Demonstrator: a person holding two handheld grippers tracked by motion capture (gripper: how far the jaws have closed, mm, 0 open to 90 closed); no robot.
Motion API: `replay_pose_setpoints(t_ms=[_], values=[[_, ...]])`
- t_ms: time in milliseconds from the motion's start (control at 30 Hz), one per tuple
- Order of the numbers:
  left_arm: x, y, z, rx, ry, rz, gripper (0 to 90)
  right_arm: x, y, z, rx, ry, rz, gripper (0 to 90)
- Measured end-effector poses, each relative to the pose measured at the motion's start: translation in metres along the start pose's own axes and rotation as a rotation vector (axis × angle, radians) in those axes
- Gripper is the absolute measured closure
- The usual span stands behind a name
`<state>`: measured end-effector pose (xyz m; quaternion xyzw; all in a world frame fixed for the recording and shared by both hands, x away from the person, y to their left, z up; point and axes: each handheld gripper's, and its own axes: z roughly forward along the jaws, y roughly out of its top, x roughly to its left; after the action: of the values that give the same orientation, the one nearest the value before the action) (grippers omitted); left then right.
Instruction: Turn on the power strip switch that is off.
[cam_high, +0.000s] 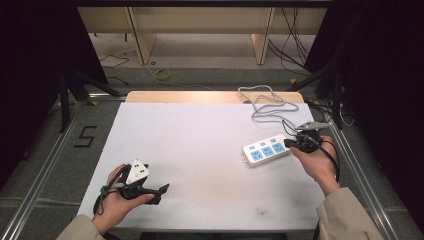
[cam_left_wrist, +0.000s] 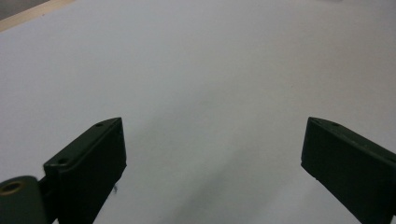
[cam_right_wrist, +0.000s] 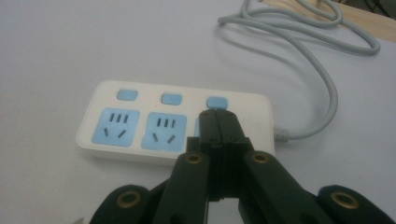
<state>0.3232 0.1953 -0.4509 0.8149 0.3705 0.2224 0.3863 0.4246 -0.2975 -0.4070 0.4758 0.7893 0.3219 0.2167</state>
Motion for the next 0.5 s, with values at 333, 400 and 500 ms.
replay_pose_setpoints(t_ms=[333,400,500], values=[[0.000,0.000,0.000,-0.002,-0.001,0.001,6.3,-0.002,0.009,0.005,0.018,-0.007,-0.004,90.0],[0.000,0.000,0.000,-0.001,-0.002,0.001,6.3,-0.003,0.012,0.005,0.020,-0.010,-0.007,90.0],[-0.001,0.000,0.000,-0.002,0.001,0.005,6.3,-0.004,0.015,0.006,0.024,-0.014,-0.009,90.0]])
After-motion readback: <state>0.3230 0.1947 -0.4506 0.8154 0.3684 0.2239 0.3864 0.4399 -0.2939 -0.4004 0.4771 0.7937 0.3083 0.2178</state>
